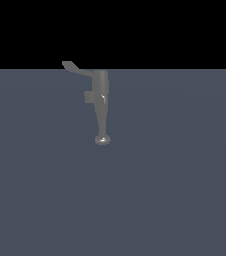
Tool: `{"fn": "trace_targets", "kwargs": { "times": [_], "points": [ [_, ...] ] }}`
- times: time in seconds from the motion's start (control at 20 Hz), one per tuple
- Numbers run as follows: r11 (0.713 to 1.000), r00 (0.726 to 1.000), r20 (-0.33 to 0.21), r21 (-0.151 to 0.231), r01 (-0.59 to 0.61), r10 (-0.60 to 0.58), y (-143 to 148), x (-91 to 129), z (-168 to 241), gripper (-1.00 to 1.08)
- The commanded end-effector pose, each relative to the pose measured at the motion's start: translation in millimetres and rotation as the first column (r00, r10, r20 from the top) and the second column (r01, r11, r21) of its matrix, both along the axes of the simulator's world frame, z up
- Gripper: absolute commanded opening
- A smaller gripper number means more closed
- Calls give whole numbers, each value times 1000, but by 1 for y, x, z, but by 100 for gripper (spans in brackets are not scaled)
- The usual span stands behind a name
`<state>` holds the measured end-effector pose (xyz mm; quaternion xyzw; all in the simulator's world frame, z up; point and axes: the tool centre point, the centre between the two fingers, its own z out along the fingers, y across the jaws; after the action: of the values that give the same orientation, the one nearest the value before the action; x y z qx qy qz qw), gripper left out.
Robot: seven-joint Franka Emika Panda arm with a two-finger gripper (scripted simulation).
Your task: Turn on the faucet by rotating a designated handle.
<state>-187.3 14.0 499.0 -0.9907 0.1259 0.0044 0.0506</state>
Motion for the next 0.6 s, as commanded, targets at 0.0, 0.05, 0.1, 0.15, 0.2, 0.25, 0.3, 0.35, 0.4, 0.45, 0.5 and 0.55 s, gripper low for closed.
{"fn": "trace_targets", "kwargs": {
  "times": [0.0,0.05,0.1,0.15,0.2,0.25,0.3,0.35,0.4,0.45,0.5,0.55],
  "points": [
    [998,998,-14,19,62,-61,3,15,-3,-100],
    [996,996,-21,25,87,-86,4,21,-4,-100],
    [993,993,-27,31,112,-111,6,28,-6,-100],
    [990,990,-34,36,137,-136,7,34,-7,-100],
    [986,986,-41,40,163,-161,8,40,-9,-100],
    [981,981,-49,44,188,-186,9,46,-11,-100],
    [976,976,-56,47,214,-211,11,52,-13,-100],
    [970,970,-63,50,239,-236,12,59,-15,-100],
    [963,963,-71,52,264,-261,14,65,-17,-100],
    [956,955,-78,53,290,-285,15,71,-19,-100],
    [948,947,-86,54,315,-310,16,77,-22,-100],
    [939,938,-93,54,340,-334,18,83,-24,-100]
  ]
}}
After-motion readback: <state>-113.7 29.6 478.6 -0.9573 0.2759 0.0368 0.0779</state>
